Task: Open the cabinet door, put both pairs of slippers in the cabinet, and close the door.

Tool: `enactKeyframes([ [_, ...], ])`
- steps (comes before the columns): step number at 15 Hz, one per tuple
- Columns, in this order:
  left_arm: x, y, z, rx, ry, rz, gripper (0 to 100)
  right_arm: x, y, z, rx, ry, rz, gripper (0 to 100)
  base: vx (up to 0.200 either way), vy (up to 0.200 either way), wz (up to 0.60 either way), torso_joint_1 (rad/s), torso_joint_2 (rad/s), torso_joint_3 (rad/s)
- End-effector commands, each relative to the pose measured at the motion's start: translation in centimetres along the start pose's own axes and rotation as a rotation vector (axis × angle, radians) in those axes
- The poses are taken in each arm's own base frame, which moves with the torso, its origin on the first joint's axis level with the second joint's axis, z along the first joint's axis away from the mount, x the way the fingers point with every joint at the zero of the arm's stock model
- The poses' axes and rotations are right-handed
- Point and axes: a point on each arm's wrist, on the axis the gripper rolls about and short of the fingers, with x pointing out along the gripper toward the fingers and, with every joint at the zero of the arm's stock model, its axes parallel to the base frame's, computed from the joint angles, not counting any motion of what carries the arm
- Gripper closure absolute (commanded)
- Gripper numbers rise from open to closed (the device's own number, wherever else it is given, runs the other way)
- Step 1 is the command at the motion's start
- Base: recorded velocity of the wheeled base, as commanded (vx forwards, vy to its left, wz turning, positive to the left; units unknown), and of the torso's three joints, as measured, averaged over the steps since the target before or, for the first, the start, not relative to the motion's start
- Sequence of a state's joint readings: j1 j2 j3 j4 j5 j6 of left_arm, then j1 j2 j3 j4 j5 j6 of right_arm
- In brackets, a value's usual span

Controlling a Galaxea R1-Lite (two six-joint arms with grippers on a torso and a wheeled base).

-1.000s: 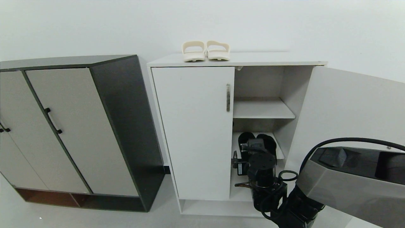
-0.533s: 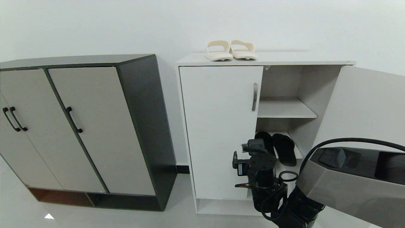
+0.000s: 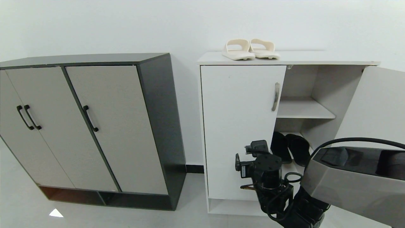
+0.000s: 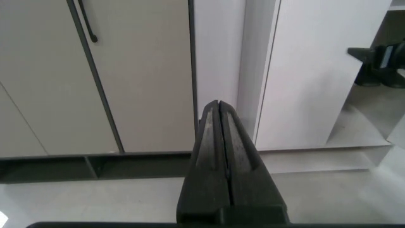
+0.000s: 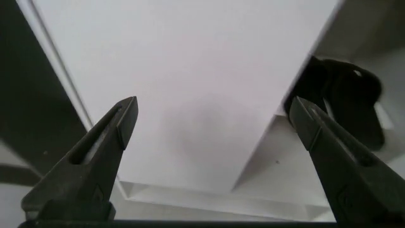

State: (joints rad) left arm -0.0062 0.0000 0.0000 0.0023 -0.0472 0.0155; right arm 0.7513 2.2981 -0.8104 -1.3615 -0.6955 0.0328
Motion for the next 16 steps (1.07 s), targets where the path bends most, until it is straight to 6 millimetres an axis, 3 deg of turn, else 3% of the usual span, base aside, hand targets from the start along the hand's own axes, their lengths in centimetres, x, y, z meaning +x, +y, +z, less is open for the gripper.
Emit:
enactKeyframes([
  [1,0.01,0.0,0.01,0.0,0.001,0.001,100,0.05,-0.31,-0.19,-0.016,-0.004,0.001,0,0.0,0.0,0.0,0.0,0.0,0.0],
  [8,0.01,0.0,0.01,0.0,0.001,0.001,100,-0.06,-0.96,-0.98,-0.061,0.002,0.021,0,0.0,0.0,0.0,0.0,0.0,0.0],
  [16,0.01,0.0,0.01,0.0,0.001,0.001,100,-0.12,-0.8,-0.5,-0.023,-0.045,0.07,0,0.0,0.0,0.0,0.0,0.0,0.0],
])
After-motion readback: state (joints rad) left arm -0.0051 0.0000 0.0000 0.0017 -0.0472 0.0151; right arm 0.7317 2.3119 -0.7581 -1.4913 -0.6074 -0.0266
